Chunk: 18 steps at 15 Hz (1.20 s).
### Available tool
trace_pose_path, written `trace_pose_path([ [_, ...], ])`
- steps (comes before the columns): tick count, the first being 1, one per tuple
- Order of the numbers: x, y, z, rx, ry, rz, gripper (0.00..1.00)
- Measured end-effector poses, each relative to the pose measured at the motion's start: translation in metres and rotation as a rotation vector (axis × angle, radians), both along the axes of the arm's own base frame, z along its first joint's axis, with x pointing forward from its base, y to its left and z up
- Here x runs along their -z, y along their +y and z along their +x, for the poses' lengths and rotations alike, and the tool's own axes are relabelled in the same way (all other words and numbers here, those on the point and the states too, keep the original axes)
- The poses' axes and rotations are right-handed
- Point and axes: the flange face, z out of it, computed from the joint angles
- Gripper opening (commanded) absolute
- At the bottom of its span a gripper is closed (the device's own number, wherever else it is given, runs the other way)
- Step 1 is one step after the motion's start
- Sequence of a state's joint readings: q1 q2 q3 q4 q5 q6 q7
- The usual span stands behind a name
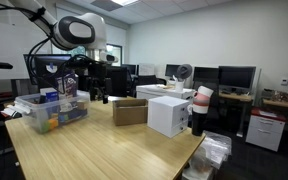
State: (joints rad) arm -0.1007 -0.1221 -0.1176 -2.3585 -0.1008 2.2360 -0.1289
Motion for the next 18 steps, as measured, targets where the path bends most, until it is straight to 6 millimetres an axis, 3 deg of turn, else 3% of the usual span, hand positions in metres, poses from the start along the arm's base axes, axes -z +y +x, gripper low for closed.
trace_pose_path([
  [8,-0.015,-0.020,0.006,0.106,-0.089,-0.055,1.00],
  [15,-0.017,-0.023,0.001,0.114,-0.064,-0.031,1.00],
  [18,-0.036,-0.023,-0.007,0.111,-0.064,-0.028,1.00],
])
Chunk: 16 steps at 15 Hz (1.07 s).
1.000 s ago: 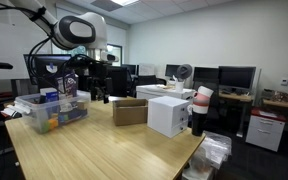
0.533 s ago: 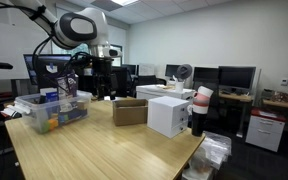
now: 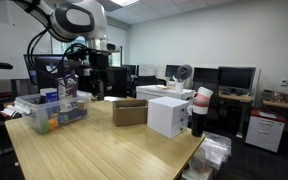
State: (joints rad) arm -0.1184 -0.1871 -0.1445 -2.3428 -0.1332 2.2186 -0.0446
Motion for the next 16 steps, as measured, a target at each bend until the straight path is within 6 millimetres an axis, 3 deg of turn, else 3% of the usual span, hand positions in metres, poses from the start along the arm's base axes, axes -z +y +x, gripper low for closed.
trace_pose_path([
  [6,-0.060,-0.004,-0.021,0.013,-0.107,-0.007,1.00],
  [9,-0.078,-0.010,-0.028,0.026,-0.155,-0.011,1.00],
  [16,-0.088,-0.018,-0.034,0.043,-0.181,-0.012,1.00],
])
